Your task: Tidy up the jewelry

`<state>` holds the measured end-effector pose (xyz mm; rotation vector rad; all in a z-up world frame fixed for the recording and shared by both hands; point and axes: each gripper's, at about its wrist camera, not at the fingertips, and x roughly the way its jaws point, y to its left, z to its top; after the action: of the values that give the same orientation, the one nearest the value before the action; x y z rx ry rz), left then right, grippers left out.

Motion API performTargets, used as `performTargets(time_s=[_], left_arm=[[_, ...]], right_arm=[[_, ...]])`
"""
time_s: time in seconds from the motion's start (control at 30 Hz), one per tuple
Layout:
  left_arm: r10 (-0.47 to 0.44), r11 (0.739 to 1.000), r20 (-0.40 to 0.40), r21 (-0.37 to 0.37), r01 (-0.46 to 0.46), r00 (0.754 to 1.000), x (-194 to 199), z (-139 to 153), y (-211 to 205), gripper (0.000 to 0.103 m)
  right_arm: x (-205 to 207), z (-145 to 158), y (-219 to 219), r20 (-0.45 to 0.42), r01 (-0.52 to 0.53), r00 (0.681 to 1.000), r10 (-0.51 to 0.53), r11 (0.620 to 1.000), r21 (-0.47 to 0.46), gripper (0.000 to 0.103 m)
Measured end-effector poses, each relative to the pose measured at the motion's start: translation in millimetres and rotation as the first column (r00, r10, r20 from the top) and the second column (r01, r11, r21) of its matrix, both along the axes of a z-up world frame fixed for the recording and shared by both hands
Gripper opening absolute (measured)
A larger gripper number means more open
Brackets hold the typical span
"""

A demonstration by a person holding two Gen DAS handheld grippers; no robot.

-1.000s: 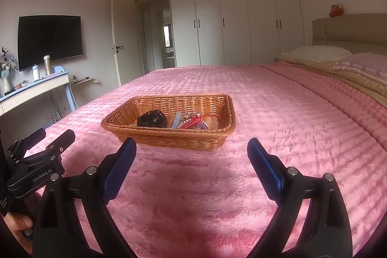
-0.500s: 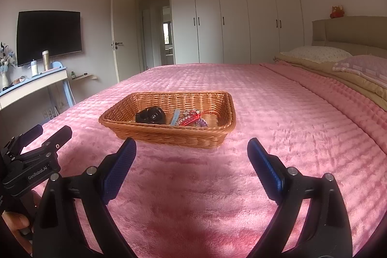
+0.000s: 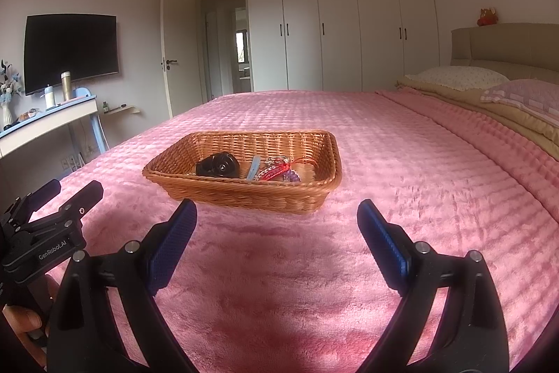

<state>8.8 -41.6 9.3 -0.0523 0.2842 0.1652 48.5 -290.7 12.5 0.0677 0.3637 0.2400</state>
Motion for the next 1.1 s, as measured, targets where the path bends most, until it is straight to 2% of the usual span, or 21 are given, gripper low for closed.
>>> performTargets(time_s=[1.1], left_arm=[[0.006,1.0,0.004,-0.004,-0.006,1.0,-3.3,1.2,0.5,0.095]], right_arm=[[0.4,-2.8,4.2,-0.008,-0.013,1.0,0.012,1.0,-0.015,0.091]])
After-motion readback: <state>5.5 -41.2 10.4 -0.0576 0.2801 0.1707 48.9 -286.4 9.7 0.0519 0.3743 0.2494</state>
